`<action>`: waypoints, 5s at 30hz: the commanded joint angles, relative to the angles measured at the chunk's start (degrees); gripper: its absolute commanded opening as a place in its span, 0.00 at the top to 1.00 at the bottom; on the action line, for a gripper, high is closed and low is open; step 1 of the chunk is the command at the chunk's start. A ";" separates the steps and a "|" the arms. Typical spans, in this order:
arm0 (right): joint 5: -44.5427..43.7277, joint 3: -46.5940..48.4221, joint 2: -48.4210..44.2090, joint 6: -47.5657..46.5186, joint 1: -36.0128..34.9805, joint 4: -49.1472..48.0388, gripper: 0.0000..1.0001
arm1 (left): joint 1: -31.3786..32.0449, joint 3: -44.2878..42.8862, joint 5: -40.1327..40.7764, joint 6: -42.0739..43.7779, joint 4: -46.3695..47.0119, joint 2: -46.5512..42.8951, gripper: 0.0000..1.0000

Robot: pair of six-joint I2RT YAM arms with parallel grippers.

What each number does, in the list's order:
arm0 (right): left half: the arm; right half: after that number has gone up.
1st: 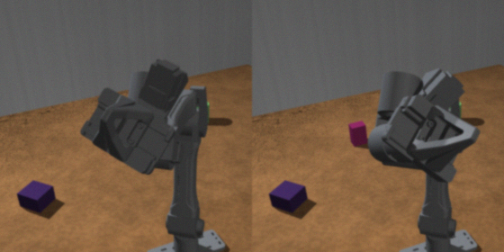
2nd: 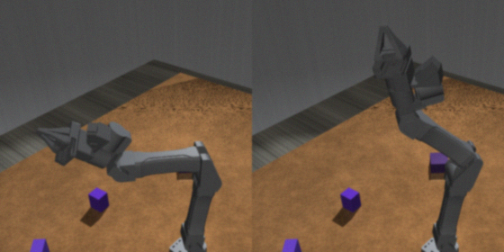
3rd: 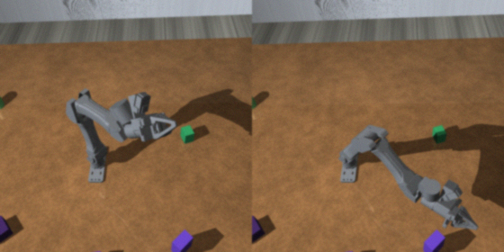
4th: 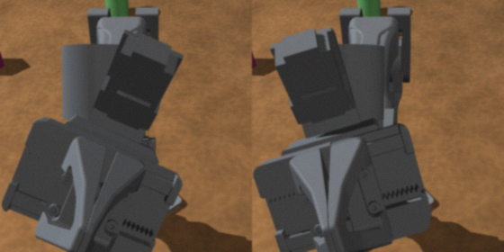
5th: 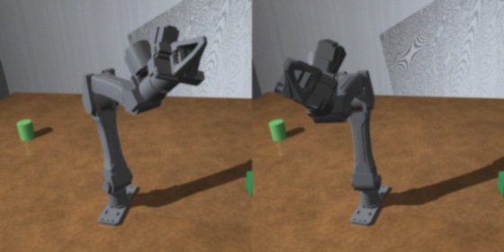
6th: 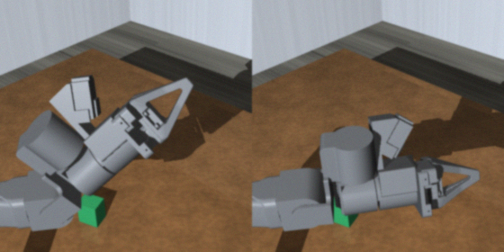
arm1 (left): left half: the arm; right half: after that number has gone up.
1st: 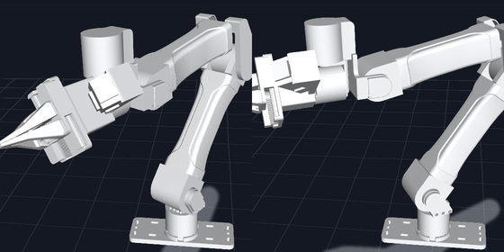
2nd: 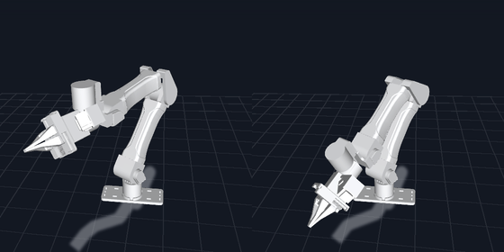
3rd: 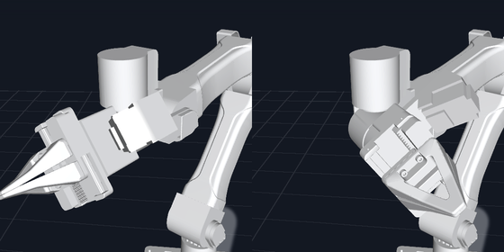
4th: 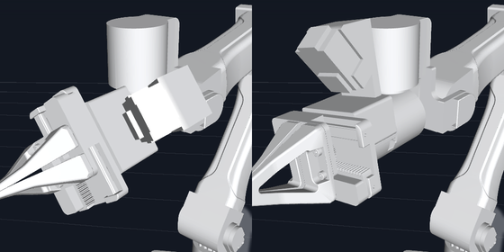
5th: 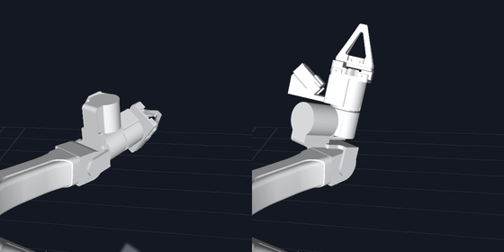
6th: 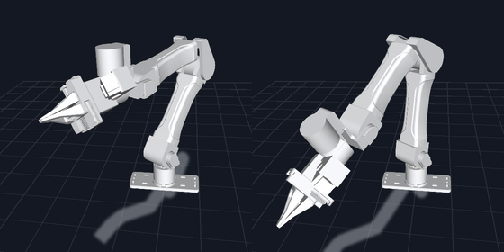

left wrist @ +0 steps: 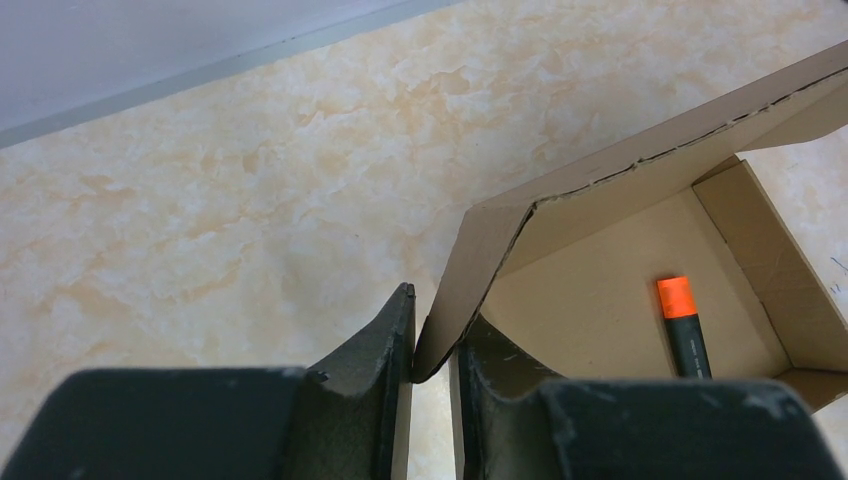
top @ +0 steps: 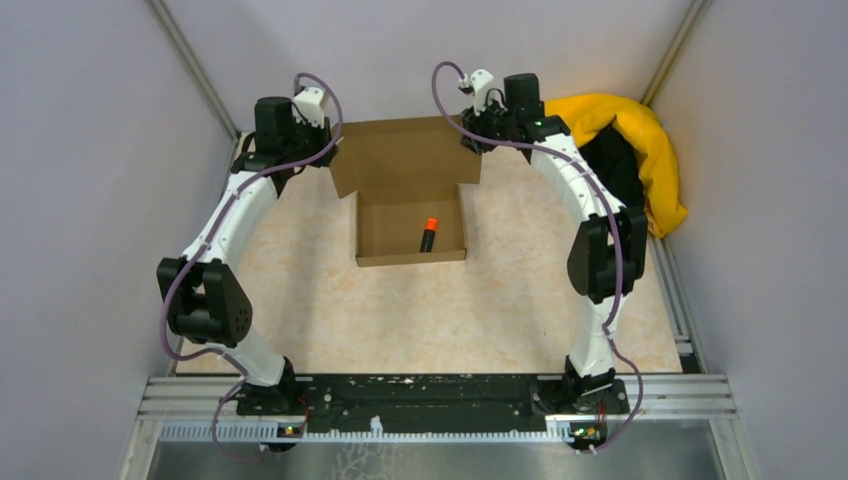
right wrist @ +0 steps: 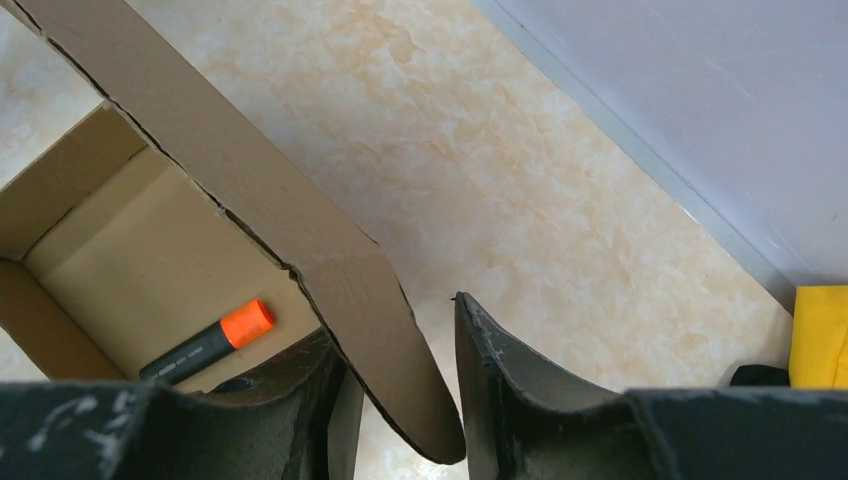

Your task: Fold the paper box

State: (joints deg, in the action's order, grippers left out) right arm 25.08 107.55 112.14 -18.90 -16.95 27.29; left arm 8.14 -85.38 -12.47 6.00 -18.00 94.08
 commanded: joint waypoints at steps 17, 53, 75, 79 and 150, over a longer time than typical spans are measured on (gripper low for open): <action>-0.82 -0.94 -5.93 -0.55 0.34 -3.44 0.65 | 0.30 -2.57 -0.52 -0.38 -0.37 1.06 0.78; -5.16 0.08 -4.60 0.65 -2.46 -1.18 0.95 | 5.54 -5.36 3.94 -2.53 -1.41 4.81 0.99; -24.73 -7.02 -10.49 13.19 -12.60 -6.18 1.00 | 14.43 0.68 16.19 -10.62 1.69 -0.07 1.00; -28.38 -9.48 -11.95 17.64 -14.62 -8.07 1.00 | 17.56 2.22 20.36 -12.90 2.79 -0.75 1.00; -53.91 -49.88 -32.03 38.30 -28.48 -30.44 1.00 | 33.52 41.48 42.18 -27.83 26.29 -22.36 1.00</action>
State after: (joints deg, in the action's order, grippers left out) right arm -35.59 59.77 82.50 19.42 -41.50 0.27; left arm 39.05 -47.18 37.08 -19.92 8.43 73.32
